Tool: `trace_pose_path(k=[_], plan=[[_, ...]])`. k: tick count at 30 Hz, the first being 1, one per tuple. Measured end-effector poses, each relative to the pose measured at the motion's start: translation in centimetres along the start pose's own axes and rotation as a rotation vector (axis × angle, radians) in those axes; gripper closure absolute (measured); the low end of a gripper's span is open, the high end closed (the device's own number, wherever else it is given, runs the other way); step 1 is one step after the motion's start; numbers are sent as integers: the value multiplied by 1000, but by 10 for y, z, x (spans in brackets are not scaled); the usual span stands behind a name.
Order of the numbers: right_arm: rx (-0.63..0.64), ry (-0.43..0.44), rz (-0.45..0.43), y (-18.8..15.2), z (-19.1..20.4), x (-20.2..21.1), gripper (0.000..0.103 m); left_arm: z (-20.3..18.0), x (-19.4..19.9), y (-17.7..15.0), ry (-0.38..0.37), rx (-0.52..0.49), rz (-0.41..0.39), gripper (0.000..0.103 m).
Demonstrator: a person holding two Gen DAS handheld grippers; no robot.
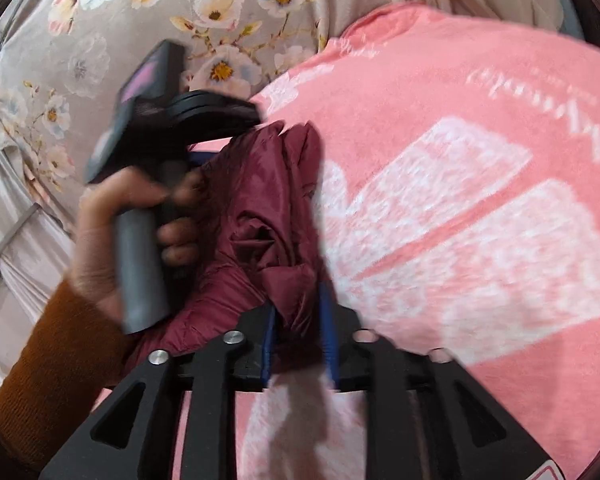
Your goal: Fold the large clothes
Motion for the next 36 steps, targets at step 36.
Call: trace_pose_path(k=[36], plan=[[247,-143,47,8,39,-47,103,107,132,-158,-79,418,-51,30]])
Point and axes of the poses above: each gripper's, at about its wrist camera, not at the fingertips, and x roughly against the way its jaws point, z to its left, y to its top, the point moved 4 cm from there along -x, roughly the way its jaws point, and after that the axes turned 13 degrees about -y, right-handed, at the moved point
